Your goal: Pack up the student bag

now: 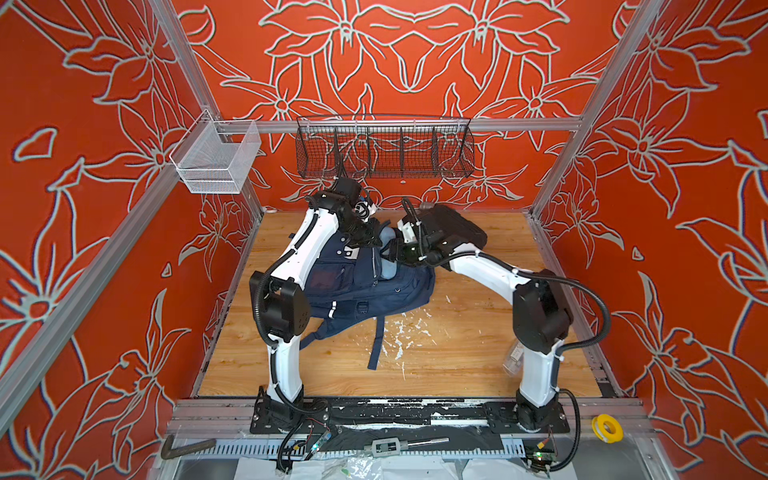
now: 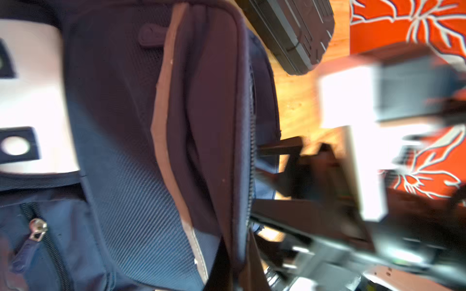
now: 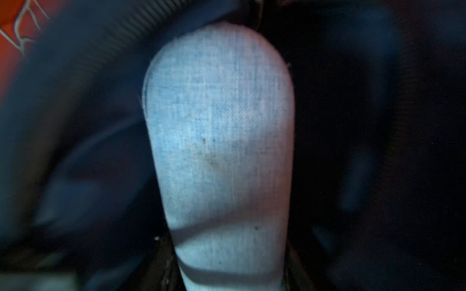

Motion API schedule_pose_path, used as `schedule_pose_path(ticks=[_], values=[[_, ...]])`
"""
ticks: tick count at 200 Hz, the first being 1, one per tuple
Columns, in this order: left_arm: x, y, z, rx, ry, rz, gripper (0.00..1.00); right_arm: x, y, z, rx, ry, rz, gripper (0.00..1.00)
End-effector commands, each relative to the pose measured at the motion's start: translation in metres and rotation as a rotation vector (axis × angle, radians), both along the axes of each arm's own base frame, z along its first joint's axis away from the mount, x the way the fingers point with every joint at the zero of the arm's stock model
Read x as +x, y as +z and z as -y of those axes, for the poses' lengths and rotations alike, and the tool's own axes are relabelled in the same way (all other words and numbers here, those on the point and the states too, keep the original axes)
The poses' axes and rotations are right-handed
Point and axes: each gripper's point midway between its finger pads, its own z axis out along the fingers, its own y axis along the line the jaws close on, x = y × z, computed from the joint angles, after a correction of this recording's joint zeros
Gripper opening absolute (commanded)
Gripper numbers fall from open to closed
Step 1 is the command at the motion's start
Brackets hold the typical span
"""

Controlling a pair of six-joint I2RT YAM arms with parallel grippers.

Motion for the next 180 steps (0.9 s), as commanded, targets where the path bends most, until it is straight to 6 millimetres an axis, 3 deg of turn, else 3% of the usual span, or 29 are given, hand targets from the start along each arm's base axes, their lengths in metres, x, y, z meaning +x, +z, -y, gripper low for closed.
schedule_pose_path(ticks=[1, 7, 10, 38, 91, 103, 120, 136, 155, 180], values=[[-0.001, 0.055, 0.010, -0.104, -0.021, 0.142, 0.00, 0.013, 0.028, -0.025, 0.167, -0.034, -0.009, 0.73], [-0.001, 0.055, 0.011, -0.107, -0.020, 0.141, 0.00, 0.014, 0.028, -0.025, 0.152, -0.040, -0.012, 0.93], [-0.001, 0.055, 0.011, -0.108, -0.021, 0.142, 0.00, 0.014, 0.028, -0.024, 0.145, -0.043, -0.009, 0.97], [-0.002, 0.051, 0.009, -0.091, -0.024, 0.142, 0.00, 0.011, 0.041, 0.000, 0.004, -0.065, 0.063, 0.97], [-0.001, 0.048, 0.007, -0.074, -0.040, 0.148, 0.00, -0.006, 0.038, 0.064, -0.320, -0.087, 0.118, 0.97], [-0.002, 0.047, 0.007, -0.069, -0.044, 0.149, 0.00, -0.009, 0.046, 0.093, -0.446, -0.121, 0.164, 0.97], [-0.004, 0.043, 0.007, -0.072, -0.054, 0.143, 0.00, -0.019, 0.051, 0.158, -0.685, -0.282, 0.183, 0.97], [-0.004, 0.039, 0.009, -0.081, -0.065, 0.133, 0.00, -0.038, 0.046, 0.201, -0.733, -0.343, 0.128, 0.97], [-0.005, 0.039, 0.014, -0.106, -0.079, 0.126, 0.00, -0.072, 0.026, 0.245, -0.683, -0.423, -0.026, 0.97], [-0.004, 0.040, 0.018, -0.135, -0.094, 0.131, 0.00, -0.141, -0.006, 0.307, -0.722, -0.578, -0.250, 0.97]])
